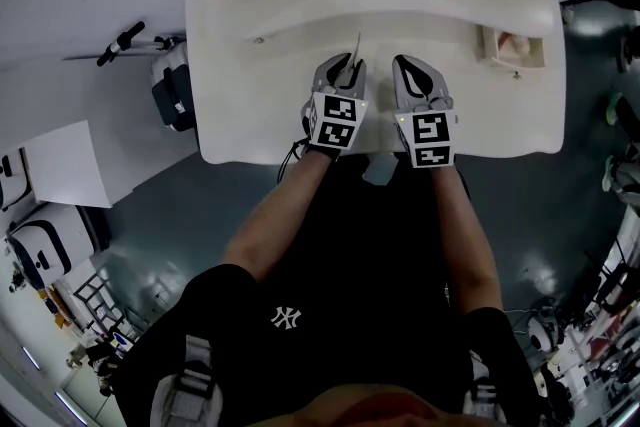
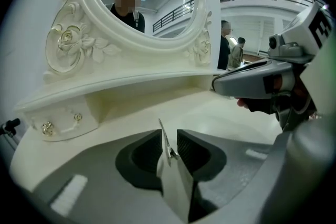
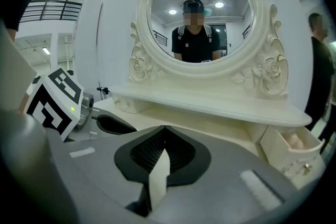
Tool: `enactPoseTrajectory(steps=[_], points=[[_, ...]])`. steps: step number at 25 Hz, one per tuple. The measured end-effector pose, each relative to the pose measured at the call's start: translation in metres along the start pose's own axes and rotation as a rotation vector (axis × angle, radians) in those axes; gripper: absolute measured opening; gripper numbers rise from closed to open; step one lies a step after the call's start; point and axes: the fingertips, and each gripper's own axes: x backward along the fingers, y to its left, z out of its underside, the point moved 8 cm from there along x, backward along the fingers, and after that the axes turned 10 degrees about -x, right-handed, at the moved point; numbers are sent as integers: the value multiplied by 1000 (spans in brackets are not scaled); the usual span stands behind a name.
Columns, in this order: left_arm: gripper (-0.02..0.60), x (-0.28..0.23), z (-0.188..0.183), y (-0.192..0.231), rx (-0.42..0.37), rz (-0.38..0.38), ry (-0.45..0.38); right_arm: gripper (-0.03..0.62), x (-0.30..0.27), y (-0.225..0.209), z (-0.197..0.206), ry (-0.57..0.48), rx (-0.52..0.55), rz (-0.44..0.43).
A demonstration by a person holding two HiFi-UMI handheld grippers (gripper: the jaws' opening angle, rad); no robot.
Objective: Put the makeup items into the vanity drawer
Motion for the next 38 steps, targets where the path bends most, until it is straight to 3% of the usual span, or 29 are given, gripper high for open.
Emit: enactPoseTrajectory(steps=[7, 9, 14, 20, 28, 38], points=[[76, -6, 0, -3, -38, -35, 96, 26, 4, -5, -4, -7, -5, 5], [46, -7, 0, -2, -47, -52, 115, 26, 5, -8, -5, -8, -8, 11], [28, -8, 0, -1, -49, -67, 125, 26, 9, -15, -4, -6, -22, 23], [25, -4, 0, -4, -33, -35, 127, 26, 16, -19, -5, -13, -39, 37], [25, 9, -21, -13, -44, -1, 76, 26, 34, -29, -7, -22, -78, 90], [25, 26, -77, -33, -73, 70, -22, 26, 71, -42, -25, -56, -114, 167]])
